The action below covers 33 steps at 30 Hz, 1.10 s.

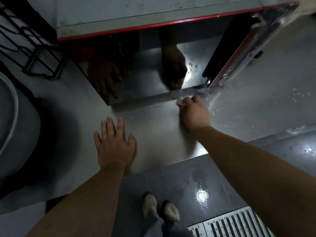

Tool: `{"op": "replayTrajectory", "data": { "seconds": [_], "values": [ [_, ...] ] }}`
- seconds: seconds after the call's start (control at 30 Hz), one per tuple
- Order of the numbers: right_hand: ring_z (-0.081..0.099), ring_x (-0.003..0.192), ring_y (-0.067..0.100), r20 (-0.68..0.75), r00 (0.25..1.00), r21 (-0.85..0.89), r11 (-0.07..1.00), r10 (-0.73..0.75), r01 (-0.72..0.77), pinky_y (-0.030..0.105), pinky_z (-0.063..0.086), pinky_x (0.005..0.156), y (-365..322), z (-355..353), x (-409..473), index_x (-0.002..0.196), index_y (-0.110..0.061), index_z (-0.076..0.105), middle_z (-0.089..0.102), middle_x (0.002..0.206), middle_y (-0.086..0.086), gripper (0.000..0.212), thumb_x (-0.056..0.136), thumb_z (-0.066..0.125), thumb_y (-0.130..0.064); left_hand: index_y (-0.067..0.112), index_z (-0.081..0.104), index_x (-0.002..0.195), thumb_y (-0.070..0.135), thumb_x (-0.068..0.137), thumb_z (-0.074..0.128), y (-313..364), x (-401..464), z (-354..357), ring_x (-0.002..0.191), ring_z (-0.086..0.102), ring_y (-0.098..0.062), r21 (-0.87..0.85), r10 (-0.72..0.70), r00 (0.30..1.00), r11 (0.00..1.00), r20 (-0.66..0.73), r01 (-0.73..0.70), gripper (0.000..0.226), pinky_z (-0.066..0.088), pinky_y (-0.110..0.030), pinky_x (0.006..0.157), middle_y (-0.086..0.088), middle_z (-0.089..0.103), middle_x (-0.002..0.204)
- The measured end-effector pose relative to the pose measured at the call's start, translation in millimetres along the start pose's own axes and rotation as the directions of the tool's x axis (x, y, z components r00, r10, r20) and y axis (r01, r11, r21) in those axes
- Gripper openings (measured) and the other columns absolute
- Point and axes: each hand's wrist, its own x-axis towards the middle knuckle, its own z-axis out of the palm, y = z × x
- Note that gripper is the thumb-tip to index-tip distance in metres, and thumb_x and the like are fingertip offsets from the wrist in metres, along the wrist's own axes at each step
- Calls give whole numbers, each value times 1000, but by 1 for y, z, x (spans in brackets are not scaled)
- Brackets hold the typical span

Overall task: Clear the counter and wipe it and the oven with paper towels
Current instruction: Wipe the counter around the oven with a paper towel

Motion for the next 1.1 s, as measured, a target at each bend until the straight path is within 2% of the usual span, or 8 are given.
{"op": "replayTrajectory", "data": {
  "seconds": [0.23, 0.37, 0.47, 0.6, 0.7, 0.77, 0.93, 1.1],
  "values": [
    [60, 96, 43, -25, 975, -110, 968, 223, -224, 44, 49, 84, 49, -34, 17, 117, -9, 62, 50, 112, 18, 27, 95, 49, -19, 26, -11, 159, 55, 98, 14, 4, 0, -4, 153, -13, -28, 21, 5, 998, 1000, 55, -6, 72, -5, -54, 122, -10, -12, 167],
    [63, 90, 37, -50, 998, -48, 998, 29, -31, 39, 49, 75, 2, -22, 11, 109, -17, 68, 57, 110, 13, 24, 90, 65, -31, 15, -3, 160, 47, 98, 13, 11, 4, -9, 153, -6, -33, 76, 52, 996, 995, 70, -57, 72, 2, -56, 122, -14, -6, 167],
    [63, 89, 37, 10, 997, 7, 997, -78, 78, 40, 51, 76, -38, -6, 12, 113, -20, 64, 54, 108, 11, 22, 93, 56, -28, 4, 8, 158, 43, 93, 11, 16, 9, -14, 154, 1, -31, 152, 102, 990, 982, 99, -116, 76, 5, -54, 121, -16, 6, 167],
    [62, 99, 40, 145, 986, 18, 996, -86, 84, 43, 50, 88, -53, 5, 24, 125, -18, 61, 52, 123, 15, 32, 97, 47, -23, 3, 25, 155, 38, 91, 25, 45, 10, -17, 151, 11, -39, 41, -56, 991, 998, 118, 51, 73, 16, -55, 120, -21, 18, 163],
    [62, 96, 41, 129, 989, -35, 997, -68, 73, 46, 51, 82, -31, 7, 30, 127, -17, 58, 49, 124, 16, 33, 97, 44, -18, 5, 39, 150, 39, 86, 27, 92, 10, -8, 147, 24, -42, -35, 55, 996, 998, 65, -52, 74, 22, -57, 117, -20, 31, 159],
    [63, 93, 41, 86, 996, -56, 998, -28, 33, 46, 51, 79, -4, 3, 35, 127, -17, 58, 50, 121, 15, 32, 98, 44, -20, 6, 39, 151, 41, 84, 25, 124, 10, 2, 150, 21, -38, -54, 144, 989, 988, 39, -142, 77, 18, -56, 120, -18, 31, 160],
    [64, 87, 41, 5, 999, -136, 990, 33, -32, 44, 51, 77, 73, -25, 39, 122, -20, 58, 54, 117, 13, 31, 101, 38, -32, 8, 18, 158, 47, 89, 28, 190, 16, 9, 151, -4, -43, -107, -92, 991, 989, 98, 103, 80, -2, -60, 119, -22, 7, 165],
    [62, 78, 39, -46, 990, -159, 977, 134, -139, 39, 47, 68, 138, -49, 45, 121, -20, 60, 50, 100, 11, 30, 99, 42, -29, 10, 9, 159, 51, 96, 29, 222, 36, 6, 152, -10, -36, -42, -87, 991, 995, 98, 91, 78, -2, -61, 120, -16, -1, 167]
  ]
}}
